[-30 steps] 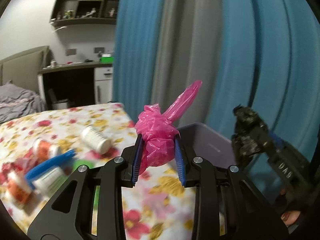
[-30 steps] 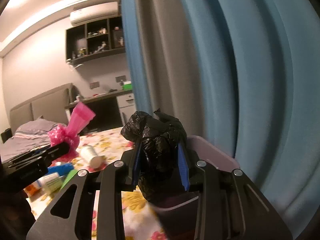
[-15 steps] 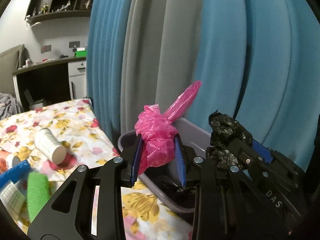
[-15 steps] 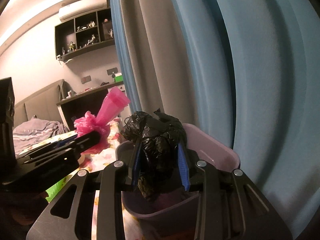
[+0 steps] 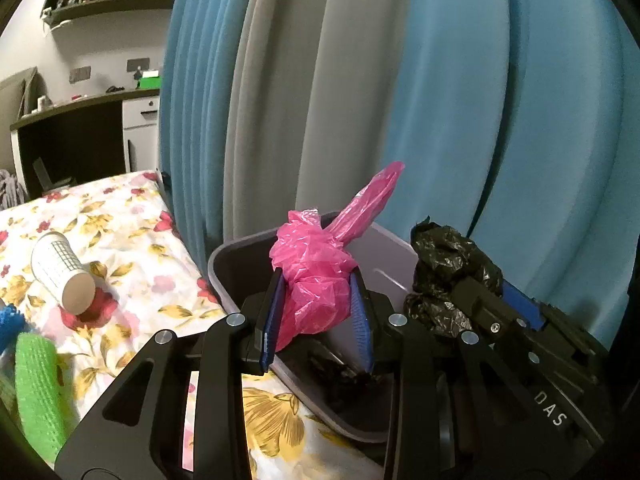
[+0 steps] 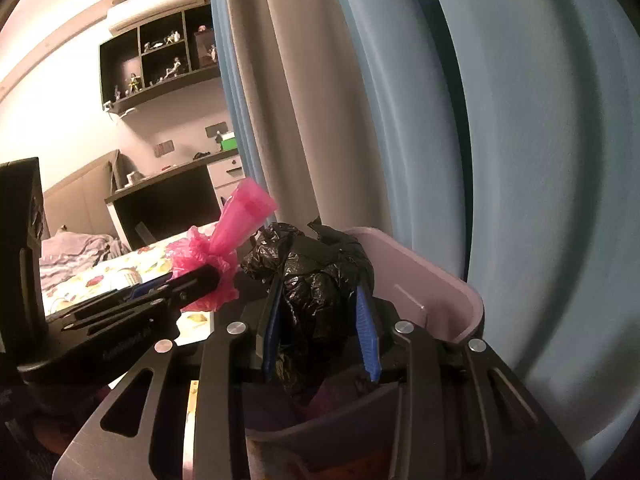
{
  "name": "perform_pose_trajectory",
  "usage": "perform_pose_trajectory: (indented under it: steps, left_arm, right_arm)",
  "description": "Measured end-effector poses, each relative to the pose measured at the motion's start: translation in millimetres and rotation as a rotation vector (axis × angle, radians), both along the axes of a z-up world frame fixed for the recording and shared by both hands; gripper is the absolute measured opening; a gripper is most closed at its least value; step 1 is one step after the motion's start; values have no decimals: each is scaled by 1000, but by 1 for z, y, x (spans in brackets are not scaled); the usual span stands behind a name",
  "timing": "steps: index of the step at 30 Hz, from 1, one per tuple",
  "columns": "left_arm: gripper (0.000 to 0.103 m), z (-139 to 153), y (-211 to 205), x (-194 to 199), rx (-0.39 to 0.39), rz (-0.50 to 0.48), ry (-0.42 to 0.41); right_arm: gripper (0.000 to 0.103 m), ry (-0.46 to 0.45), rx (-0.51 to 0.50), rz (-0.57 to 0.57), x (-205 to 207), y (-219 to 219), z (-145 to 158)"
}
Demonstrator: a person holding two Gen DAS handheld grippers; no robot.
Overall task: Collect trash
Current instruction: 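Carry both bags over the grey bin and open both tools to release them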
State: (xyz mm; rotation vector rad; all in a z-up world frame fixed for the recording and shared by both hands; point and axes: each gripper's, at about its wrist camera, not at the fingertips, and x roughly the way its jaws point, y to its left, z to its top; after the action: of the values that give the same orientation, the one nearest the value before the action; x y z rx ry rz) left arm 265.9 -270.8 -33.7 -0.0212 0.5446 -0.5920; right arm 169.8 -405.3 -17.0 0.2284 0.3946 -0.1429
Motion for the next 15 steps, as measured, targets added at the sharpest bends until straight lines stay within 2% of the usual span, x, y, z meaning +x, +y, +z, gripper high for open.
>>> perform_pose_trajectory:
  steps: [15]
  left_arm:
    - [31,-14,-6,18,-14,-9,56]
  right_arm:
    - [37,33,19,2,18,-4,-11]
